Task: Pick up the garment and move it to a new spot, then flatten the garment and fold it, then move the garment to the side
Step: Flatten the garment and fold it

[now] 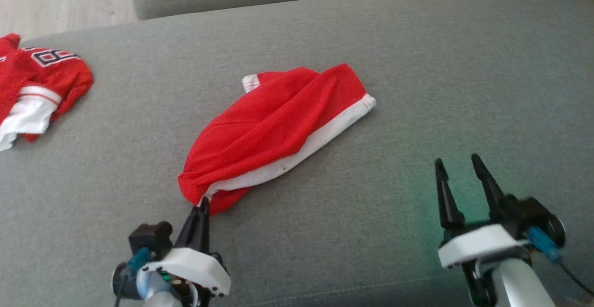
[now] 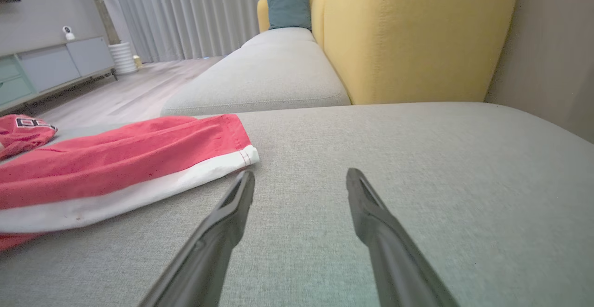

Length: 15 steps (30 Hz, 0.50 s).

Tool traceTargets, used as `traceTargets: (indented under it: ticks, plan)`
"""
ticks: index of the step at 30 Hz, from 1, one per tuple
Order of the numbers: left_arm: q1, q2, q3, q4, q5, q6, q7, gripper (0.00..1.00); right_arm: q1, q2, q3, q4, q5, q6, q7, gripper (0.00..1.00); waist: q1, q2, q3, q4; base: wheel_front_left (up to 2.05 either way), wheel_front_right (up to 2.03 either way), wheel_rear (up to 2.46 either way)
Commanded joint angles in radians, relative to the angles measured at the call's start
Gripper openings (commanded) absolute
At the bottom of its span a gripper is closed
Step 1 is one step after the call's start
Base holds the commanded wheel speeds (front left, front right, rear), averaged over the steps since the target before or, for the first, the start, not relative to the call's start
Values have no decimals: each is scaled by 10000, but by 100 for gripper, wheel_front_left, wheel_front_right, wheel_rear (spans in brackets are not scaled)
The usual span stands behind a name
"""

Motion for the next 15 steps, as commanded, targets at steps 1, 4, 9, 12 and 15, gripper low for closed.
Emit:
traceTargets:
  ticks: [1,4,9,12,15]
  plan:
    - [-262,-9,454,-336,85,-41,-133,0,-674,-37,266,-140,-222,-9,-68,100,0,0,41,142,0,0,0]
    - [-233,10,733,-456,167,-61,-133,0,-1370,-43,319,565,-795,-9,76,100,0,0,117,371,0,0,0]
    - [-298,5,1046,-556,263,-136,-133,0,-2652,-362,1090,2271,-999,-9,378,100,0,0,267,739,0,0,0]
    - [-408,-3,1036,-522,353,-237,-133,0,-3481,-547,1782,3671,-620,-9,424,100,0,0,397,1034,0,0,0]
    - [-473,-10,998,-516,382,-280,-133,0,-3952,-569,2153,4514,-211,-9,353,100,0,0,500,1204,0,0,0]
